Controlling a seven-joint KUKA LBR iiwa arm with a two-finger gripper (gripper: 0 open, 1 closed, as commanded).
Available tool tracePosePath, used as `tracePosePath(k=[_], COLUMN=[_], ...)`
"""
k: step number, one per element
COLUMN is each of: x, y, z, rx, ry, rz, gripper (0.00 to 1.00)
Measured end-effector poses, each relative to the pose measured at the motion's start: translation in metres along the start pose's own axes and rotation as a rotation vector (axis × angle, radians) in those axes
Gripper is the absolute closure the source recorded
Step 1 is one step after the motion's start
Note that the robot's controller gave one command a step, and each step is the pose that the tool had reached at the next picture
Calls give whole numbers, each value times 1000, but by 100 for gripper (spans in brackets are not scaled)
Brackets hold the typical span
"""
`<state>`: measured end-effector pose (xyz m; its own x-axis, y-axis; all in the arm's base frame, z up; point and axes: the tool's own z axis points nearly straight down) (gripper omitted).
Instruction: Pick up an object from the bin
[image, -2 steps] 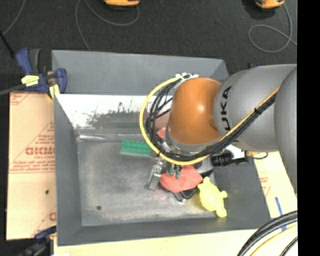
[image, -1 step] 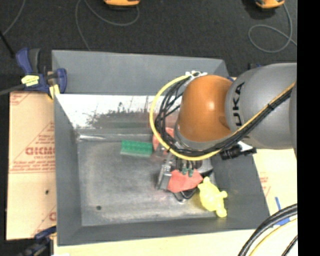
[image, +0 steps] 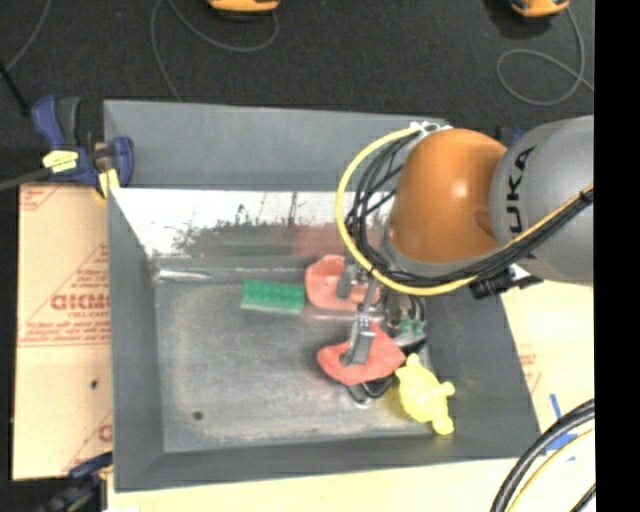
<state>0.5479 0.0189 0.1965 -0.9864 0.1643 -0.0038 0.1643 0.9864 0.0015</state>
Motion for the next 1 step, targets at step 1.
tracePosePath(k=[1], x=[7], y=[-23], z=[7], rx=[0], ry=[-1], rz=[-258], gripper=[0])
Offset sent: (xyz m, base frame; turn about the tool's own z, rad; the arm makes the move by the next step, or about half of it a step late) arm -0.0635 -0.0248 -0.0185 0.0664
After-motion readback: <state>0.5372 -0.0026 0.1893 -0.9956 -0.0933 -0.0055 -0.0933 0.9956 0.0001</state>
